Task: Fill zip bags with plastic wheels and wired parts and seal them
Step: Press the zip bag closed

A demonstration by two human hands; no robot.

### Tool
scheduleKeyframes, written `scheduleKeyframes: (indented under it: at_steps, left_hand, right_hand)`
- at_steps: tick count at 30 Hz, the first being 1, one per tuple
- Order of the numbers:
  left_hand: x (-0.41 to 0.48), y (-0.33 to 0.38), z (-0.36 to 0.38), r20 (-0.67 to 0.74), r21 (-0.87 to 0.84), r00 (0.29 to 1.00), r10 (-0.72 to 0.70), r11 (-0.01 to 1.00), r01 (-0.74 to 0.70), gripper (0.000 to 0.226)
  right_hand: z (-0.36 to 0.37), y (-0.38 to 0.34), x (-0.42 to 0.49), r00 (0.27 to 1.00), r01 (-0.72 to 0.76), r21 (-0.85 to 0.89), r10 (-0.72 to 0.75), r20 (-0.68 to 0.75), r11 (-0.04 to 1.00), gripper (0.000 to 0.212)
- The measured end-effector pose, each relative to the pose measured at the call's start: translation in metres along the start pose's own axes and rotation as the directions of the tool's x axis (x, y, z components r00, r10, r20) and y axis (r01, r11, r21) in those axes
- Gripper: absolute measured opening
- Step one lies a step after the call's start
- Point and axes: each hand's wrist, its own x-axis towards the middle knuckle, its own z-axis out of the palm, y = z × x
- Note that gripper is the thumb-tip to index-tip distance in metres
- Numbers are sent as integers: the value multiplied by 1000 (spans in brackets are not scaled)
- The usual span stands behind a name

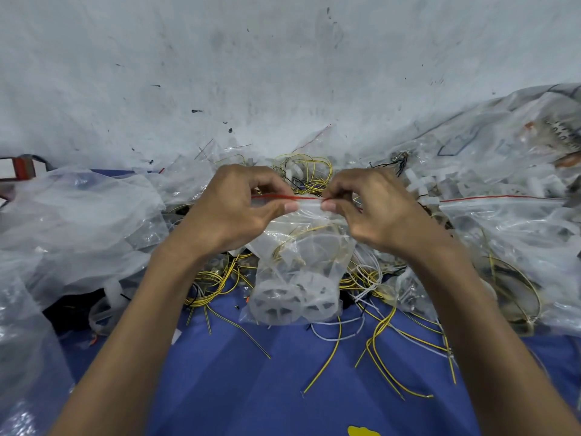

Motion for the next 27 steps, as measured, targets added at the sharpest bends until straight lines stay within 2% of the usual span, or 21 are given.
scheduleKeyframes:
  at_steps: [5, 9, 10, 13, 16, 21, 24, 27]
  left_hand:
    - [-1, 7, -6, -26, 58, 999, 20, 998, -18, 17]
    - [-1, 11, 1, -17, 165, 998, 67, 984, -64, 7]
    - [-1, 11, 3, -10, 193, 997, 80, 978, -76, 2]
    - [0, 9, 6, -10, 217, 995, 98, 972, -94, 13]
    - [-1, 11, 10, -49, 263, 984, 172, 952, -153, 21]
    - [0, 10, 11, -111, 348, 937, 330, 896, -274, 13]
    - [1, 8, 9, -126, 351, 936, 329, 897, -268, 13]
    - [-1, 8, 12, -108, 384, 949, 298, 893, -237, 11]
  right_hand:
    - [-4, -2, -1, 993, 79, 103, -70, -91, 992, 4]
    - [-4, -3, -2, 998, 56, 187, -50, -35, 981, 6]
    - [-3, -3, -2, 999, 46, 183, -45, -14, 982, 7]
    - [-1, -4, -1, 999, 50, 154, -51, 5, 987, 9]
    - [-2, -4, -1, 994, 109, 105, -107, -31, 988, 9]
    - [-3, -2, -2, 978, 160, 91, -146, -148, 983, 9]
    - [-1, -5, 0, 979, 145, 67, -133, -154, 987, 9]
    - [4, -8, 1, 988, 132, -24, -134, -76, 991, 5]
